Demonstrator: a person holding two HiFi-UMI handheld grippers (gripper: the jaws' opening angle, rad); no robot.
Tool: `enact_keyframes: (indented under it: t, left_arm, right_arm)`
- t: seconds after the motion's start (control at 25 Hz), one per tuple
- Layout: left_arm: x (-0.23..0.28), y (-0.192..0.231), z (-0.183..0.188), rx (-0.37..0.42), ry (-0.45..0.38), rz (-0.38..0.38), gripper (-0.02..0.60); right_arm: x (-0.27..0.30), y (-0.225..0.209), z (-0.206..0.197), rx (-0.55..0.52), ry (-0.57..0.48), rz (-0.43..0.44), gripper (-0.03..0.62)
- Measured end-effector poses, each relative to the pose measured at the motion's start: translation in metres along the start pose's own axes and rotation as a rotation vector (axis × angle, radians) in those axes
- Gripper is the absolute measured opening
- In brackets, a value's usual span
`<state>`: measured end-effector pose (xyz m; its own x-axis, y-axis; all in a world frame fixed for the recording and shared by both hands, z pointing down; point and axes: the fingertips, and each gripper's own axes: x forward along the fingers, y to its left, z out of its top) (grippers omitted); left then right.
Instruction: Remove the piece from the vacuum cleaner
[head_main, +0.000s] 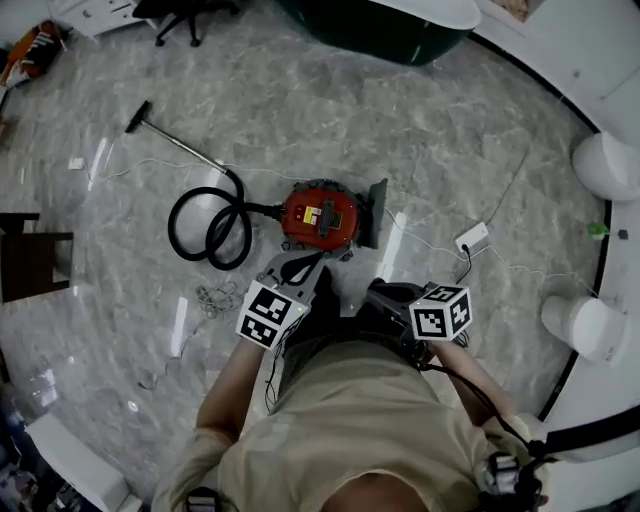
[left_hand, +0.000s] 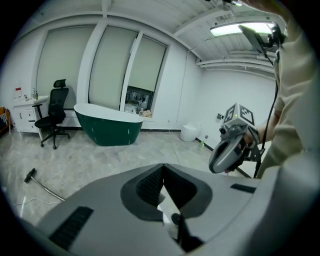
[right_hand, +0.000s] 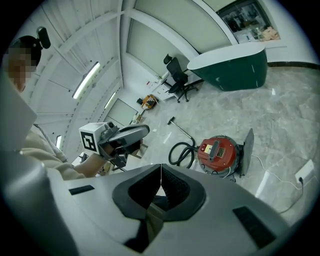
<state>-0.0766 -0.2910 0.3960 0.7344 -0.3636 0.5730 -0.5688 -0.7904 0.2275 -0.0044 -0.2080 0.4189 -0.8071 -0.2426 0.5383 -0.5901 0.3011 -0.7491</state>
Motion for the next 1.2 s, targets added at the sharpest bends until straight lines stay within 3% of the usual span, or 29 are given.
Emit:
enact_keyframes:
  t: [0.16,0.4,0.64,0.92,1.2]
  left_arm:
    - [0.013,0.020,-0.019,0.012,0.051,-0.019,0.005]
    - [0.058,0.033,-0.036,0.049,0.120,-0.028,0.004]
    - [0.112,0.044,-0.066,0.070,0.195,-0.015,0.004]
    - [0.165,0.053,-0.114,-0.051,0.220,0.007,0.005]
    - [0.207,0.055,-0.158,-0.058,0.247,-0.019,0.005]
  right_arm:
    - [0.014,-0.021,0.002,0.055,0.009,-0.033,0.003]
    - [0.021,-0.110,0.004,0.187,0.026,-0.146,0.003]
    - [0.045,-0.183,0.005,0.169,0.082,-0.169,0.003]
    - [0.089,-0.265,-0.007,0.158,0.146,-0.198,0.003]
    - [0.129,-0.342,-0.017,0.186,0.138,-0.284,0.003]
